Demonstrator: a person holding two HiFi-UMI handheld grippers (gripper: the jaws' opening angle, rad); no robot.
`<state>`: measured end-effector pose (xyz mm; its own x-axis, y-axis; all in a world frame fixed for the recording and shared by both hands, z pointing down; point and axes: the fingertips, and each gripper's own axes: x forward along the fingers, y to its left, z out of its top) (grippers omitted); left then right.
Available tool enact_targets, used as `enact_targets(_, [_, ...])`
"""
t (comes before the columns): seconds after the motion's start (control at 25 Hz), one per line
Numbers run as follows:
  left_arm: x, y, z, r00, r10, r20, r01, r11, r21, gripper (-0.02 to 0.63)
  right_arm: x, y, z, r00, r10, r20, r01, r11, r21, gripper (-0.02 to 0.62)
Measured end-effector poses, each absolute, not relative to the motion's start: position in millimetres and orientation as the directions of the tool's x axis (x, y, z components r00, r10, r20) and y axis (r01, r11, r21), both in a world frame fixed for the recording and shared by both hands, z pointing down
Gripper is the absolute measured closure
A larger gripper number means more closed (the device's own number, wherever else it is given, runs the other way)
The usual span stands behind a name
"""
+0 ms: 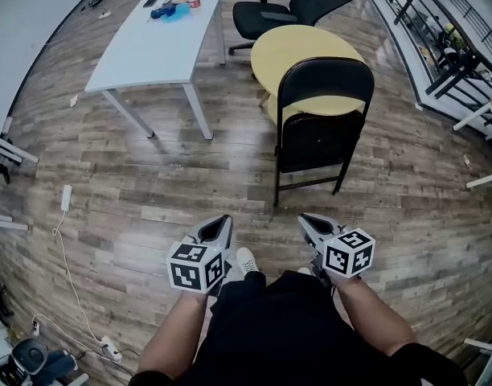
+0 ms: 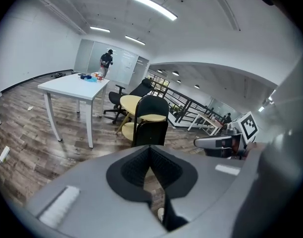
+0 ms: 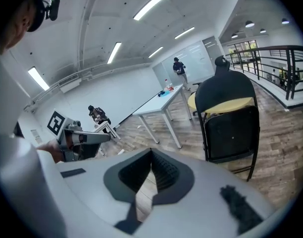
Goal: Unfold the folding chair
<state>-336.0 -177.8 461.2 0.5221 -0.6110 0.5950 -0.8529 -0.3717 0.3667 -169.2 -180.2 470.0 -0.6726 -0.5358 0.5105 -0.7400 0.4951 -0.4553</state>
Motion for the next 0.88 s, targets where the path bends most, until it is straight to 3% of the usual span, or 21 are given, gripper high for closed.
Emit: enact_targets(0.88, [-369, -196, 451, 0.544, -0.588, 0.598, -0.837, -0.431, 0.338, 0.598, -186, -195, 453, -0.618, -0.621, 0.482, -0.785, 0.449, -0.428, 0.591])
